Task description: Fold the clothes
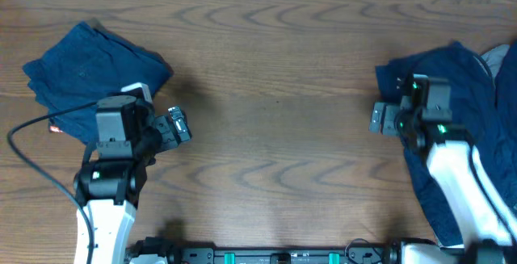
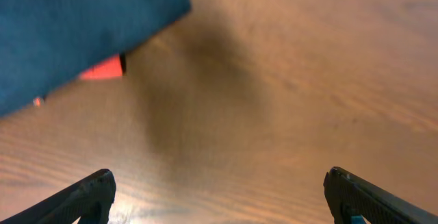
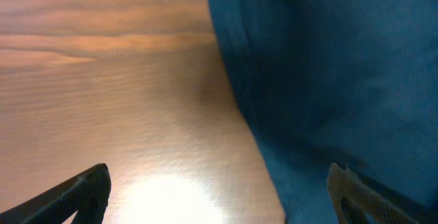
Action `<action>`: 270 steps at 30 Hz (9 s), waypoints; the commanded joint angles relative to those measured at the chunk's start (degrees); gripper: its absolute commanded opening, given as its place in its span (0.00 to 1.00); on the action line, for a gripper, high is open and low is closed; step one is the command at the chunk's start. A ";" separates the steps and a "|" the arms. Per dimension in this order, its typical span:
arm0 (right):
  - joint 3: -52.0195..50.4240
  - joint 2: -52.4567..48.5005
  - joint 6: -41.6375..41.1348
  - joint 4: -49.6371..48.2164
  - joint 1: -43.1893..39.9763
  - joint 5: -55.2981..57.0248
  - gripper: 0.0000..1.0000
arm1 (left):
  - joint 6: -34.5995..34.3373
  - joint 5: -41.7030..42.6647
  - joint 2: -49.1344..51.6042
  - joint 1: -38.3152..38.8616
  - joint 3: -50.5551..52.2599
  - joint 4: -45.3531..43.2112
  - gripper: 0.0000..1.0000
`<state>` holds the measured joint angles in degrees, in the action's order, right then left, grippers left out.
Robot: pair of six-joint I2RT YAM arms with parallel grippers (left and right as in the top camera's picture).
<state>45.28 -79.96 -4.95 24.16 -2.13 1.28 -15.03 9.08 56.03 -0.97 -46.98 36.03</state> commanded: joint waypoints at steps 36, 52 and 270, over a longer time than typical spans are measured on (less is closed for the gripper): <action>16.85 6.01 1.53 7.39 -1.60 1.60 0.01 | 0.09 0.81 4.63 -0.24 -1.09 1.25 0.98; 16.81 5.31 -8.24 -24.55 12.94 -40.74 0.14 | 0.09 2.56 4.63 -0.24 -1.09 -3.61 0.98; -2.27 -12.20 -22.08 7.74 -4.79 -24.11 0.61 | -16.48 7.76 16.59 17.55 -6.69 25.92 0.27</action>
<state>44.10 -91.74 -23.99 32.49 -8.47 -23.09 -31.86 17.54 72.34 16.86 -54.02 61.49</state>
